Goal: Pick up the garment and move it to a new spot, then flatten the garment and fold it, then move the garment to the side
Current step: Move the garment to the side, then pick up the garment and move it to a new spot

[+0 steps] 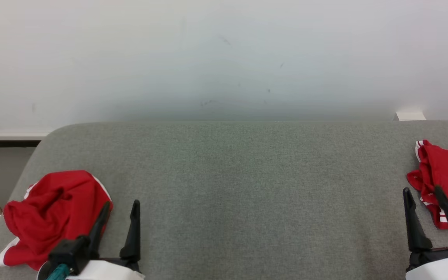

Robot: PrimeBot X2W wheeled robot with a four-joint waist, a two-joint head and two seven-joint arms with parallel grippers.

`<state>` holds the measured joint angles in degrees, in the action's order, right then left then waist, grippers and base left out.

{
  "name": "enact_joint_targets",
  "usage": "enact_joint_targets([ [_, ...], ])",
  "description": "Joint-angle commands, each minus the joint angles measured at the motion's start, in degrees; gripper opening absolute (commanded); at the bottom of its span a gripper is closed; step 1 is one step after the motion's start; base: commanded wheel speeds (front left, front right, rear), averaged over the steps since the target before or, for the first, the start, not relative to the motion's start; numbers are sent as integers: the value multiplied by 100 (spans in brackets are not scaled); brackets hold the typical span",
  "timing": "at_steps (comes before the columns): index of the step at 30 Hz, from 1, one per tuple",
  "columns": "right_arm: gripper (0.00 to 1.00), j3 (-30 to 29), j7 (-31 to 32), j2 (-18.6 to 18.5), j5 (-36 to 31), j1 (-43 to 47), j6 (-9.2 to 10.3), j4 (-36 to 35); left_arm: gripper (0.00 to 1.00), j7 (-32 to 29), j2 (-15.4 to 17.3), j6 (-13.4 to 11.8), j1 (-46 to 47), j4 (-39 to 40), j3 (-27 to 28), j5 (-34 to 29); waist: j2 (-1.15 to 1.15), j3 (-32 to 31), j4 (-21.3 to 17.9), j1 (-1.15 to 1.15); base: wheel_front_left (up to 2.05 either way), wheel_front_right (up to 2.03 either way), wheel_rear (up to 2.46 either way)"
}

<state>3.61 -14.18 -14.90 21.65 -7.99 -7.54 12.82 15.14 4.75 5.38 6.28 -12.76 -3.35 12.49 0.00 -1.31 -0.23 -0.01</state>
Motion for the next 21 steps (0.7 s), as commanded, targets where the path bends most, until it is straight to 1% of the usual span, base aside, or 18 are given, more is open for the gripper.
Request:
enact_joint_targets([
  [1, 100, -63, -40, 162, -43, 199, 12, -93, 100, -3, 0, 12, -136, -22, 89, 1, 0, -8, -23, 1, 0, 0, 0],
  [3, 100, -67, -60, 320, -149, 358, 12, -182, 100, -3, -31, 19, -245, -23, 175, -16, 0, -15, -54, 1, 0, 0, 0],
  [8, 100, -97, -94, 561, -357, 588, 12, -257, 100, -3, -90, 66, -435, -29, 275, -61, 0, -22, -105, 1, 0, 0, 0],
  [13, 100, -160, -99, 672, -380, 700, 12, -256, 100, -3, -136, 99, -389, -28, 239, -116, 0, -15, -110, 1, 0, 0, 0],
  [21, 100, -158, -104, 693, -426, 686, 12, -301, 100, -3, -161, 148, -355, -40, 244, -169, 0, -4, -167, 1, 0, 0, 0],
])
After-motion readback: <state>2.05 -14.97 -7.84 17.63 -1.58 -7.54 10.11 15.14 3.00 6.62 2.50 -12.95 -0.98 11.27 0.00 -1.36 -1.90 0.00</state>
